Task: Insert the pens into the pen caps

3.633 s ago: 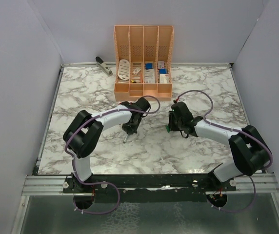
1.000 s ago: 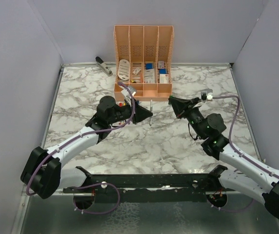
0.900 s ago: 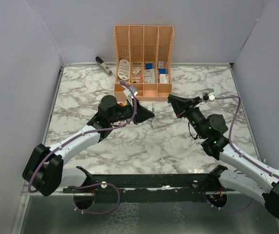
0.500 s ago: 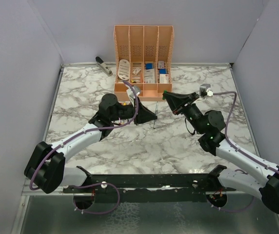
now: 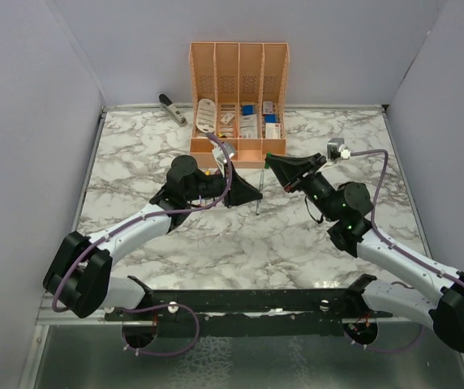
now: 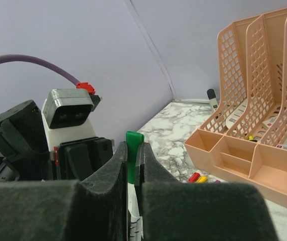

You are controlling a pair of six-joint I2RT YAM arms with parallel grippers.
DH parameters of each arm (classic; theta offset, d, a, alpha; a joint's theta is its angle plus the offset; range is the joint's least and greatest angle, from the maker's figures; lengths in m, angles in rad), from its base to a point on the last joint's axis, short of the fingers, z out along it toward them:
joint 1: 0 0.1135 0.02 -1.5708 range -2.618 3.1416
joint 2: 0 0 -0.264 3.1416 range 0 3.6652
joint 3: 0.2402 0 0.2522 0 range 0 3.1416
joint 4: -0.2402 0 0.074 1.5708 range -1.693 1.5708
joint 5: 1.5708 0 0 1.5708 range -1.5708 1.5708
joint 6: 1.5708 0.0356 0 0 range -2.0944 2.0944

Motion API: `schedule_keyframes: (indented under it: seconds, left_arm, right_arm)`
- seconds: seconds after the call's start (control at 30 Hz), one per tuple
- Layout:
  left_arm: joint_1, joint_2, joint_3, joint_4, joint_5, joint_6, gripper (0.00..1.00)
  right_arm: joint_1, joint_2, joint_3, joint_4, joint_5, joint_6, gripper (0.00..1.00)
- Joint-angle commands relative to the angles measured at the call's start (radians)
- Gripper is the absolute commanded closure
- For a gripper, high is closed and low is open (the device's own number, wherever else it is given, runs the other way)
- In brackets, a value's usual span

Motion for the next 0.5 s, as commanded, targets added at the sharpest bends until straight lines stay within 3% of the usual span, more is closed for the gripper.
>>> schedule_keyframes:
  seconds: [0.0, 0.47]
  left_arm:
    - [-0.006, 0.018, 0.033, 0.034, 0.029, -0.009, 1.0]
    - [-0.006, 0.015, 0.042, 0.035, 0.043, -0.004, 1.0]
  right_arm:
    - [0.003, -0.002, 0.034, 0.044, -0.035, 0.015, 0.99]
    - [0.002, 0.034, 0.043, 0.042, -0.045, -0.003, 0.99]
